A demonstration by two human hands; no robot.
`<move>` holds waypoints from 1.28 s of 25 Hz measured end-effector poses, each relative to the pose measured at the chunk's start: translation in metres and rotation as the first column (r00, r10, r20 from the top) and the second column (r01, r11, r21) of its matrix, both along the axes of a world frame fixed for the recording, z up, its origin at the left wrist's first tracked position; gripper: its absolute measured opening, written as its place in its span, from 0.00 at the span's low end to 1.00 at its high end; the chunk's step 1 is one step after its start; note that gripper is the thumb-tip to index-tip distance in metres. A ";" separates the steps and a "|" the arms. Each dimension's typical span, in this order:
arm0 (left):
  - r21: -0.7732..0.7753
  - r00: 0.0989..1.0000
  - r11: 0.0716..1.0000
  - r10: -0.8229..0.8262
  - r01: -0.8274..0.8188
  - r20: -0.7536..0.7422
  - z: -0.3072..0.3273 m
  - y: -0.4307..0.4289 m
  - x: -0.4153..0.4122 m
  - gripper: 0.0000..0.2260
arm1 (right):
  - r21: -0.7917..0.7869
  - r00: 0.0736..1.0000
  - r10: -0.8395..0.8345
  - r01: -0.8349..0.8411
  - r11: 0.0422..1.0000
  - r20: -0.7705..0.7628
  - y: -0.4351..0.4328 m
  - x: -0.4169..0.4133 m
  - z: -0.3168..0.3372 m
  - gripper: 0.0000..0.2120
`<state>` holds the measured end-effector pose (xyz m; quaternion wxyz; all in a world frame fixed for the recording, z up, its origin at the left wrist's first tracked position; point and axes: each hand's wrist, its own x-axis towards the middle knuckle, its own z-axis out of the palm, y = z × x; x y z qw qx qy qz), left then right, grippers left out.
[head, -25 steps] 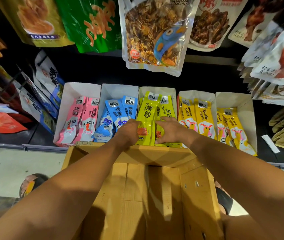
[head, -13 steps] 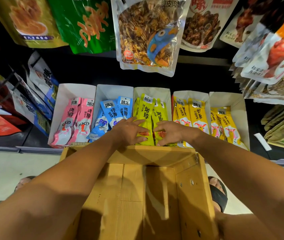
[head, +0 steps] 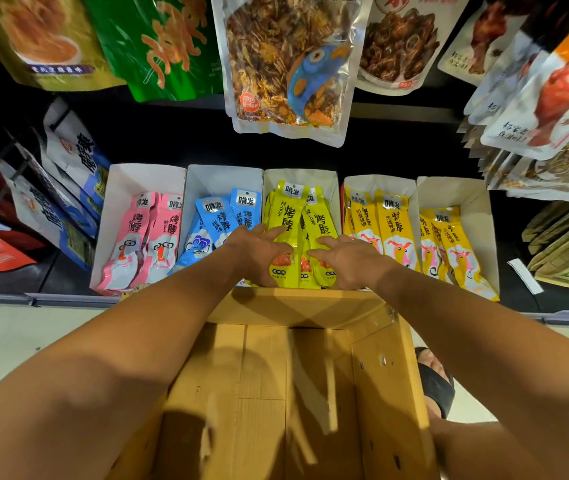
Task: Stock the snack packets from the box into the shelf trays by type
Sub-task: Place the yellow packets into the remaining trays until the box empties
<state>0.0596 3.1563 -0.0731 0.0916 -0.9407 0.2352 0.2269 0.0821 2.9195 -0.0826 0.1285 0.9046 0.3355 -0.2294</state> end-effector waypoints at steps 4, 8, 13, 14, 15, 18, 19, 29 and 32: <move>0.026 1.000 1.000 -0.009 0.009 0.028 0.002 -0.003 -0.001 0.41 | -0.026 0.999 -0.010 0.011 1.000 0.041 0.002 -0.001 -0.005 0.47; -0.020 0.998 1.000 0.006 -0.005 0.068 0.000 0.000 -0.006 0.37 | 0.054 0.994 -0.063 0.059 0.997 0.089 0.005 -0.002 -0.003 0.42; -0.212 0.994 0.974 0.097 -0.085 0.048 -0.010 0.004 -0.009 0.31 | 0.307 0.982 -0.127 0.164 0.937 -0.139 0.005 -0.001 -0.004 0.37; -0.251 0.991 0.962 0.125 -0.110 0.045 -0.012 0.006 -0.008 0.29 | 0.347 0.970 -0.147 0.208 0.914 -0.195 0.005 -0.002 -0.004 0.37; -0.272 0.988 0.953 0.148 -0.133 0.035 -0.015 0.009 -0.007 0.28 | 0.352 0.963 -0.162 0.231 0.907 -0.214 0.005 -0.001 -0.003 0.38; -0.293 0.981 0.937 0.193 -0.191 -0.022 -0.023 0.013 -0.009 0.27 | 0.235 0.976 -0.189 0.209 0.949 -0.106 0.003 0.003 -0.003 0.40; -0.306 0.978 0.929 0.205 -0.206 -0.034 -0.024 0.014 -0.010 0.27 | 0.201 0.979 -0.185 0.198 0.959 -0.080 0.002 0.004 -0.002 0.41; -0.251 0.940 0.921 0.329 -0.299 0.085 -0.023 -0.005 -0.020 0.36 | 0.128 0.983 -0.184 0.185 0.975 -0.014 0.006 -0.001 -0.002 0.43; -0.147 0.965 0.969 0.219 -0.199 0.140 -0.019 -0.008 -0.018 0.37 | 0.164 0.972 -0.215 0.228 0.960 -0.095 0.007 -0.001 -0.001 0.41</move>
